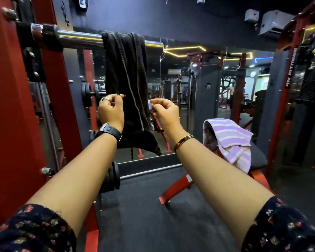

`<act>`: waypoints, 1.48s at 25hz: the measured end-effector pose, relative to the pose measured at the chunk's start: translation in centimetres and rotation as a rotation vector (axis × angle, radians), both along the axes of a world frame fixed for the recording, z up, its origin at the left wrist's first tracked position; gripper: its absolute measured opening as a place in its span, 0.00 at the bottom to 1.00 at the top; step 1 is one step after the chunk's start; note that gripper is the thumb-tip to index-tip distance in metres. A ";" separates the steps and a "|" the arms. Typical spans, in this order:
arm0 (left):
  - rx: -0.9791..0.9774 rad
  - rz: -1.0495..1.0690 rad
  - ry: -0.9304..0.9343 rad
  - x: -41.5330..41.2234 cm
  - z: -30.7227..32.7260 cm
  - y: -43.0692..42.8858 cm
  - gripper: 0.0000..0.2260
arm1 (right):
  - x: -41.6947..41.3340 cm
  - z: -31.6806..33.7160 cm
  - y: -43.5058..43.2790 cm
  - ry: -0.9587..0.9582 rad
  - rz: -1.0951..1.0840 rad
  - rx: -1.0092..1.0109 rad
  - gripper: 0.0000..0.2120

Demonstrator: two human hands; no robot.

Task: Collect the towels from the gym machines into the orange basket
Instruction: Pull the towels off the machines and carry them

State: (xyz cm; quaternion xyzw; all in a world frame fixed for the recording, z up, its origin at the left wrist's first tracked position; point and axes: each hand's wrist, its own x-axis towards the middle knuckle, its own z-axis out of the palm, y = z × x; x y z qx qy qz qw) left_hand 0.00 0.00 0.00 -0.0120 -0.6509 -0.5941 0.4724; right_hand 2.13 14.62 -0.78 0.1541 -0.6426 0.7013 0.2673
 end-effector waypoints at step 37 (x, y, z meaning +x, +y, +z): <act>-0.253 0.155 0.392 -7.0 7.3 -4.3 0.21 | -9.4 7.2 -6.3 0.263 -0.237 0.420 0.21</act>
